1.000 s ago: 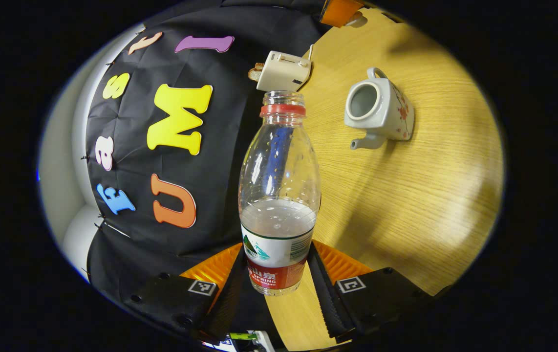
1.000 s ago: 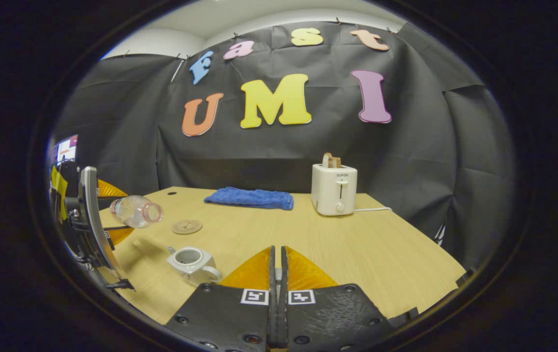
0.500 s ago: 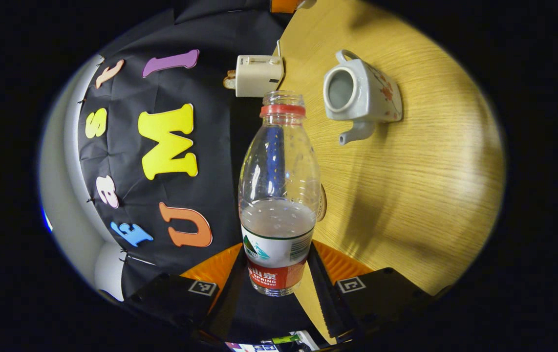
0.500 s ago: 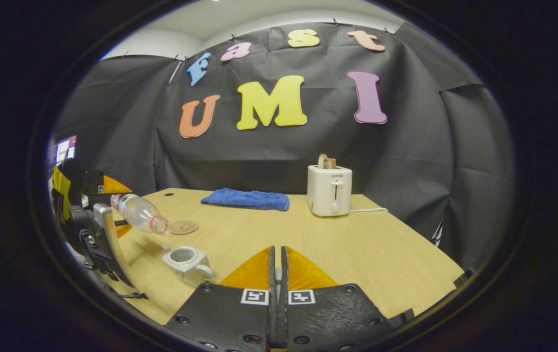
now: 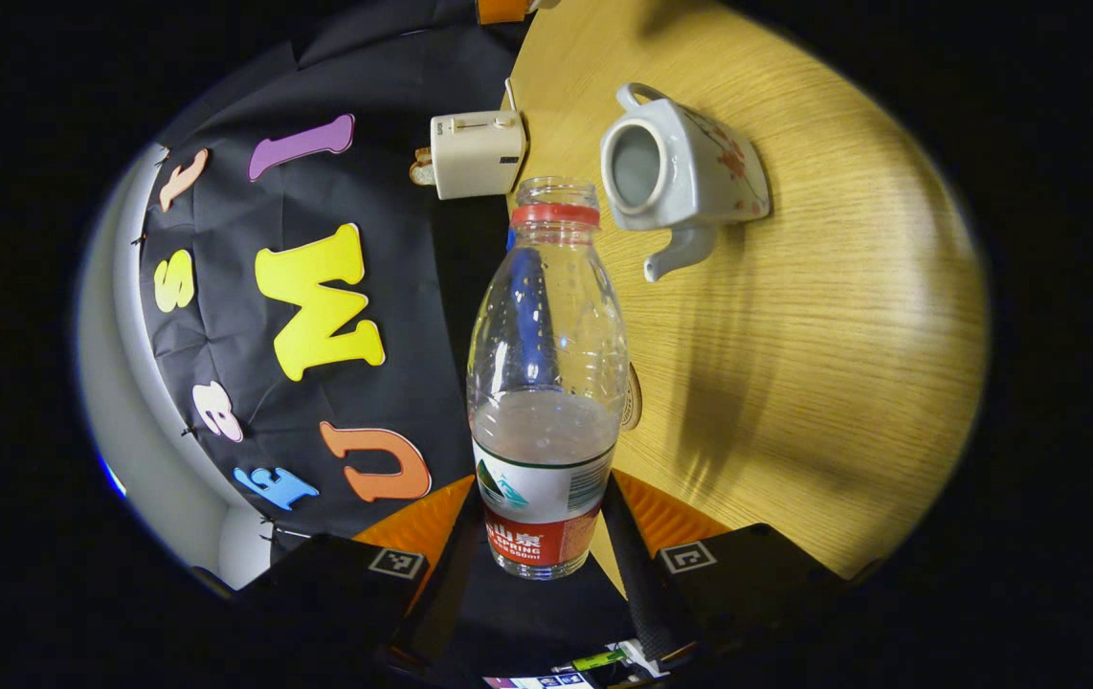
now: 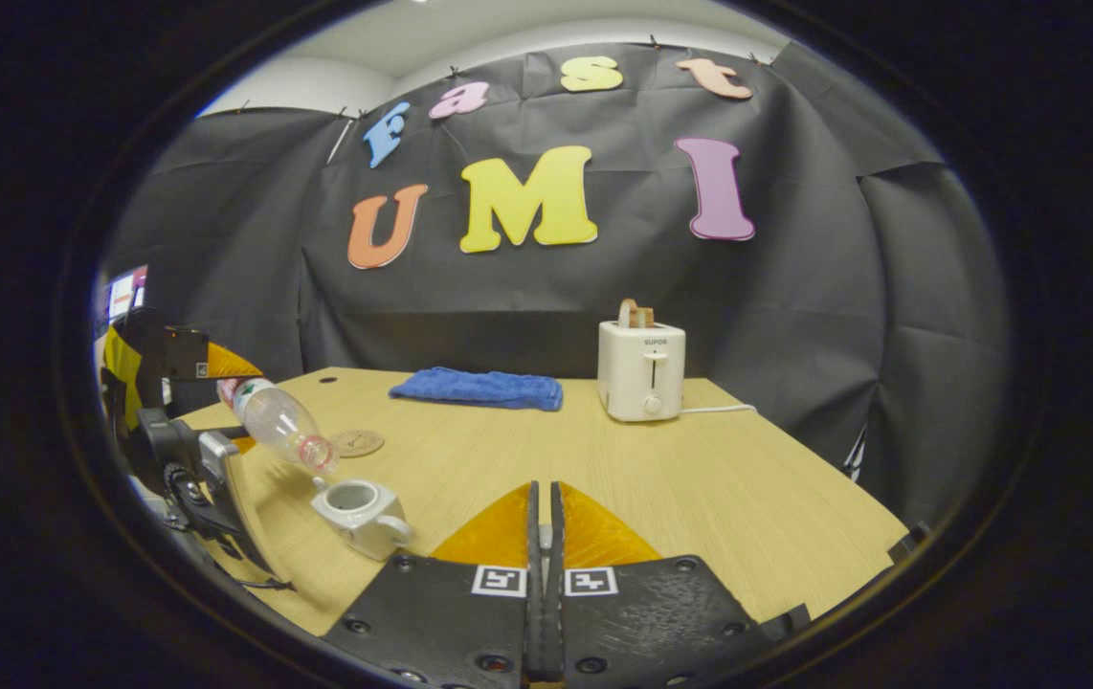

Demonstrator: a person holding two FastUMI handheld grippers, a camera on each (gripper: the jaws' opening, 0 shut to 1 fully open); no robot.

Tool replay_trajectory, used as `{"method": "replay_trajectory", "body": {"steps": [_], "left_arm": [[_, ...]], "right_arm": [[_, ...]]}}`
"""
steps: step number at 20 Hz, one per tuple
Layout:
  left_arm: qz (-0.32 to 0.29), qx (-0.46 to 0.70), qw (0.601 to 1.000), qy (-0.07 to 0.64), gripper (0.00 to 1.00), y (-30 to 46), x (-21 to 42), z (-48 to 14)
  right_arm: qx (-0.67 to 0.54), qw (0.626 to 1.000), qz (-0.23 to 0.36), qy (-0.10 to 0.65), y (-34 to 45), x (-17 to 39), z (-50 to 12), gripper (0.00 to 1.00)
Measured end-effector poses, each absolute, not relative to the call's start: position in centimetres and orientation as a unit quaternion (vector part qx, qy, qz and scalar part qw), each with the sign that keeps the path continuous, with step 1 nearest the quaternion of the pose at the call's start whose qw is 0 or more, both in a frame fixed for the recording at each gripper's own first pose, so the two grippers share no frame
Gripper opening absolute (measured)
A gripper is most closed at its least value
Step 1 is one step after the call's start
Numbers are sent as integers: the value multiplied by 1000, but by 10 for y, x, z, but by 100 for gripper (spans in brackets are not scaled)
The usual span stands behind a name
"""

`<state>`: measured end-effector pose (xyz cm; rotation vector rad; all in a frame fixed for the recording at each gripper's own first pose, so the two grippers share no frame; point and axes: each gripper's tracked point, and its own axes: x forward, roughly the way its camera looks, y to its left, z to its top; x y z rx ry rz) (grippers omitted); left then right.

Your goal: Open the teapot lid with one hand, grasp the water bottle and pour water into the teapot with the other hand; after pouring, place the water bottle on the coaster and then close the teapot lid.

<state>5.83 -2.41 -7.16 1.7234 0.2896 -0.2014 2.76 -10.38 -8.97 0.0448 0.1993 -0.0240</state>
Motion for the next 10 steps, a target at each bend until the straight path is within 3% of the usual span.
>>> {"method": "replay_trajectory", "body": {"steps": [10], "left_arm": [[-83, 787, 602, 106, 74, -30, 67, -59]], "right_arm": [[21, 995, -11, 99, -103, 27, -90, 0]]}}
